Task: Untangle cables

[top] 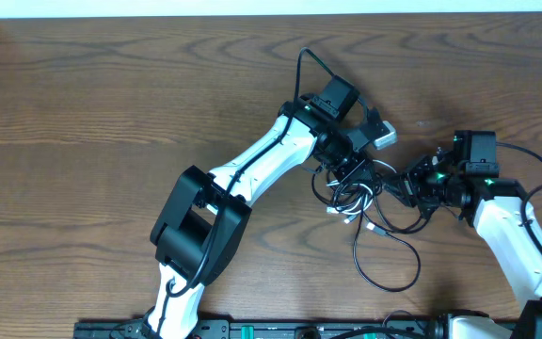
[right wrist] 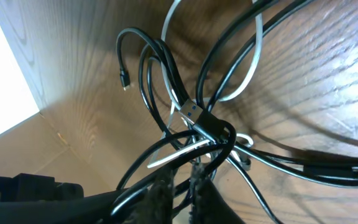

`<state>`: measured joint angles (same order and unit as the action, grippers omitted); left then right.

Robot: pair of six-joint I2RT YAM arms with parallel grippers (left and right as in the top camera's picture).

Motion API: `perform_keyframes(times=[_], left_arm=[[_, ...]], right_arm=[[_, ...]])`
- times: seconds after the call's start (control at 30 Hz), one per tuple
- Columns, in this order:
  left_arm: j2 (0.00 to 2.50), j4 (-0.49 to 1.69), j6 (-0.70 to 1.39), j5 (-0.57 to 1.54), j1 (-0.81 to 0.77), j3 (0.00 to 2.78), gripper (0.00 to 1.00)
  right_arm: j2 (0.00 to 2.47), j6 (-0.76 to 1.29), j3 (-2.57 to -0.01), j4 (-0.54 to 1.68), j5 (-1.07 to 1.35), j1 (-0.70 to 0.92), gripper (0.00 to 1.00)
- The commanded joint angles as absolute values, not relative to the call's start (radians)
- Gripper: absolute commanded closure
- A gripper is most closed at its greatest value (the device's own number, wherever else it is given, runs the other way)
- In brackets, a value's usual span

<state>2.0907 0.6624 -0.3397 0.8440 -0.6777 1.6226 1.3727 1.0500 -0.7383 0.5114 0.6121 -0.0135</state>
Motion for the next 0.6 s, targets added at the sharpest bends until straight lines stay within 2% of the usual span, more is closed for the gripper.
perform_keyframes(times=[0.0, 0.2, 0.27, 0.37, 0.43, 0.57], left_arm=[[2.098, 0.649, -0.335, 0.882, -0.680, 1.621, 0.92], [2.099, 0.649, -0.335, 0.882, -0.680, 1.621, 0.92], [2.098, 0.649, -0.335, 0.882, -0.680, 1.621, 0.85], [2.099, 0.649, -0.335, 0.882, -0.680, 1.621, 0.83], [2.099, 0.649, -0.335, 0.882, -0.680, 1.621, 0.77], [2.099, 0.649, -0.335, 0.879, -0.680, 1.621, 0.76]], right_arm=[[1.373, 1.049, -0.731, 0.520, 0.655, 0.015, 0.94], [1.373, 1.038, -0.731, 0.520, 0.645, 0.015, 0.93], [1.373, 1.031, -0.730, 0.520, 0.643, 0.015, 0.93], [1.373, 1.031, -0.725, 0.519, 0.634, 0.015, 0.93], [1.374, 1.031, -0.717, 0.519, 0.617, 0.015, 0.93], [1.375, 1.031, -0.697, 0.516, 0.574, 0.015, 0.93]])
